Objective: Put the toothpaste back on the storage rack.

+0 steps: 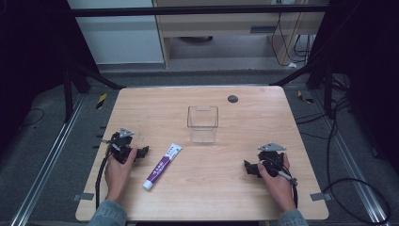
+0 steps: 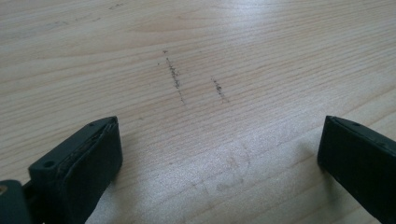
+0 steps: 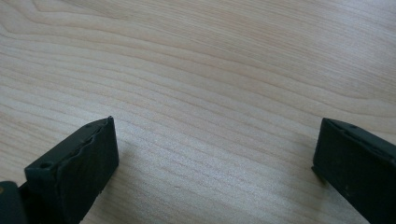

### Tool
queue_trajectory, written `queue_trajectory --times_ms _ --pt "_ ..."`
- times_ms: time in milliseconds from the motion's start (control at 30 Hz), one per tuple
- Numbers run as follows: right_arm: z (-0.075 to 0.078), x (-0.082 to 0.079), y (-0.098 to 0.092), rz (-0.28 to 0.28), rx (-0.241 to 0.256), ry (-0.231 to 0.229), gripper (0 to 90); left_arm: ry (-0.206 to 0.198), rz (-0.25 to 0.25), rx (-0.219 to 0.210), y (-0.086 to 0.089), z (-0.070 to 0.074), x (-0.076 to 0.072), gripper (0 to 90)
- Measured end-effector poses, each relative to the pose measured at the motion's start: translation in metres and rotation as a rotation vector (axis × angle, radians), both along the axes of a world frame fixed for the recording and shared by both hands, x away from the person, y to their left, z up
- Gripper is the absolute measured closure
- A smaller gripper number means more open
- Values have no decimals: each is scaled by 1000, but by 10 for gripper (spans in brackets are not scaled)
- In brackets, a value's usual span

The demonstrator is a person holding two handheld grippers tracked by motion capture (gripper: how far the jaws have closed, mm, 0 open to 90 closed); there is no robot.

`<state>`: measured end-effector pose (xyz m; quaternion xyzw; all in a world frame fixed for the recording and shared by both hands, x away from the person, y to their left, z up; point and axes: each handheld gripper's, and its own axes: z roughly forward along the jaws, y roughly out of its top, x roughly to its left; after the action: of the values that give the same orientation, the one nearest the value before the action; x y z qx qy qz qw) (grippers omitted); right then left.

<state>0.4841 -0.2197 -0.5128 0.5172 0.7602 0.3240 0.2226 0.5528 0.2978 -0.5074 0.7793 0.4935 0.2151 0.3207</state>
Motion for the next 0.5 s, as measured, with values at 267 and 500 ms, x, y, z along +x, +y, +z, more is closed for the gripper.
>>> queue_trajectory --times_ms 267,500 --pt "0 0 0 0 -1 -1 3 1 4 2 0 0 0 0" --pt "0 -1 0 -6 0 0 3 -13 0 23 0 7 -3 55"
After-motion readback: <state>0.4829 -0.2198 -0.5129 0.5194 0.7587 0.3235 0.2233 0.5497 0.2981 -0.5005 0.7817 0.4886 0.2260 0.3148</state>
